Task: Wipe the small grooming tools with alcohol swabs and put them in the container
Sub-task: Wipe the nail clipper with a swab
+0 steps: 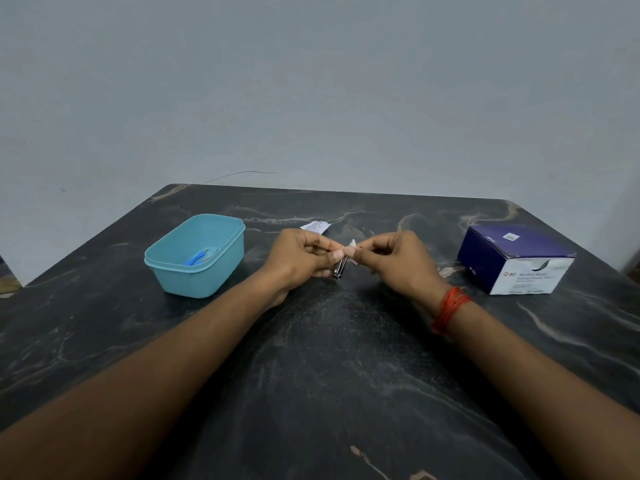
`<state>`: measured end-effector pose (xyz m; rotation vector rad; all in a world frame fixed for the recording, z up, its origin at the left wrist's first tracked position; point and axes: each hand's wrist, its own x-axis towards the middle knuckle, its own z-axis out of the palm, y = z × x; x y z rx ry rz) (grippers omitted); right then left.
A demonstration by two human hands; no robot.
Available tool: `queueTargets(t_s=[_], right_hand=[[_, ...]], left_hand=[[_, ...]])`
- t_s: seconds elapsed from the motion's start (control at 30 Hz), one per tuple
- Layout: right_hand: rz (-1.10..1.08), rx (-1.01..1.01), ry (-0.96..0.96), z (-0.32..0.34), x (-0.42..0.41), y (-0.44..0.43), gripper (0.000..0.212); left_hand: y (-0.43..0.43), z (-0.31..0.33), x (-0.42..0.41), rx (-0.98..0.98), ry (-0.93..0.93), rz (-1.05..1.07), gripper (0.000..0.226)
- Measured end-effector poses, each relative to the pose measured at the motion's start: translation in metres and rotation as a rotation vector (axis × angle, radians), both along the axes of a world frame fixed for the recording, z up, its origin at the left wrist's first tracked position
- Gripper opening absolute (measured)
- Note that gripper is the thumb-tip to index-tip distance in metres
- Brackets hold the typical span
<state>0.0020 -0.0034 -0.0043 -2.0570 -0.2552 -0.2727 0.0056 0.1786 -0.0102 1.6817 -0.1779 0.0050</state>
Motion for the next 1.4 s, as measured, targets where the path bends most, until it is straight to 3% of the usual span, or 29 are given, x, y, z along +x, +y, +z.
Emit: queueTargets(t_s=[0.2,0.4,0.53,0.67,0.9,1.4], right_hand=[[-0.008,0.121,0.043,-0.002,0.0,0.005,0.017],[-0.147,0.218,-0.023,0.001,-0.001,0.005,0.02],[-0.179,0.545,0.028,0.008,-0.002,0.0,0.018],[-0.173,0.77,0.103,0.012,-0.001,-0.004,0.016],[-0.207,0.819,0.077,0.016,-0.005,0.001,0.013],[-0.176,0.763,0.066,0.008,-0.005,0.006,0.017]], left_hand=[[-0.003,0.001,-0.002,-0.01,0.005,-0.015,0.012],[-0.005,0.001,0.002,-0.061,-0.012,0.035,0.01],[0.001,0.001,0.005,-0.119,0.013,0.077,0.014],[-0.001,0.001,0.001,-0.051,0.034,-0.106,0.007],[-0.011,0.003,-0.009,0.092,-0.044,-0.238,0.014],[-0.012,0.004,-0.011,-0.095,-0.095,-0.064,0.025]])
